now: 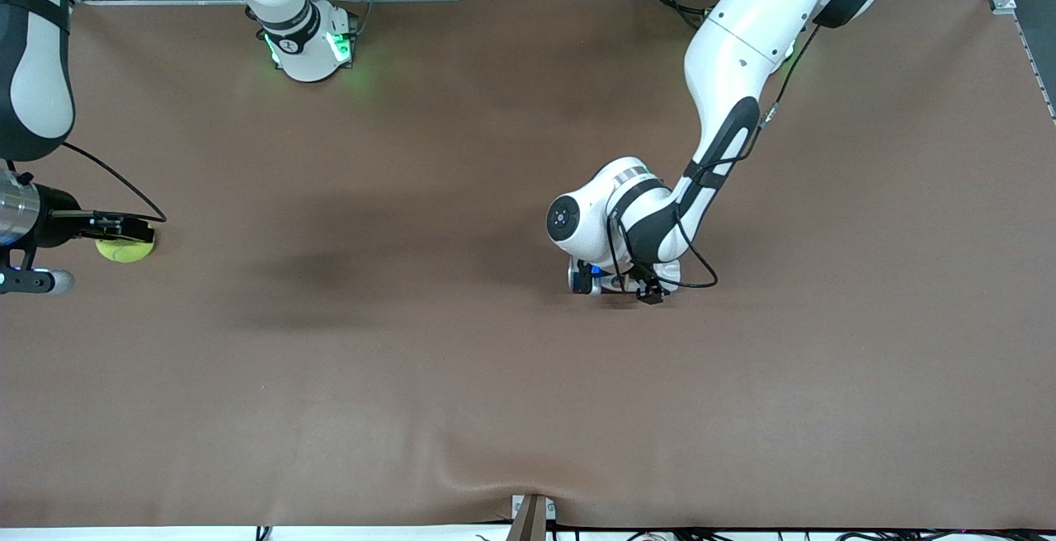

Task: Insert tennis ball vertically with right arm
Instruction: 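Lift the tennis ball with the right gripper and hold it, then rotate the can upright with the left gripper, open end up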

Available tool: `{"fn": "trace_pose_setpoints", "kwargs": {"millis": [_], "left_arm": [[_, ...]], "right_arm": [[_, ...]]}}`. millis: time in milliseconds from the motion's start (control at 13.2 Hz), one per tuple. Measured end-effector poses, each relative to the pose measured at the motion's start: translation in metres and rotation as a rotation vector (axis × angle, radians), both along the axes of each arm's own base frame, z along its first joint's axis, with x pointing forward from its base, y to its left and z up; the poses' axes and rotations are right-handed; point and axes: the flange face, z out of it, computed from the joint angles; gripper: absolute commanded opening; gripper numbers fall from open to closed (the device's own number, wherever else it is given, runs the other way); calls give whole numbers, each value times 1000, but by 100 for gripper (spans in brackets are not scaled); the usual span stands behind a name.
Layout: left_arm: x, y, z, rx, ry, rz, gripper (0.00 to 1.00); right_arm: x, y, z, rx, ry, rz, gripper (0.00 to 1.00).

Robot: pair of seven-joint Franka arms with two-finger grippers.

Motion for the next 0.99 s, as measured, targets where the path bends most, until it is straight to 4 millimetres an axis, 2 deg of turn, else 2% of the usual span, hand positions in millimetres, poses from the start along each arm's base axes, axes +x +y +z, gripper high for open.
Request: {"fn": "trace_pose_setpoints", "kwargs": {"millis": [608, 836, 988], "left_arm": [[4, -4, 4, -37, -12, 7, 79], [9, -14, 16, -98, -14, 39, 79], [13, -26, 30, -149, -22, 54, 79]], "right_arm": [[0, 0, -1, 0, 2, -2, 0], [0, 0, -2, 0, 3, -2, 0], [0, 0, -2, 0, 3, -2, 0]]}}
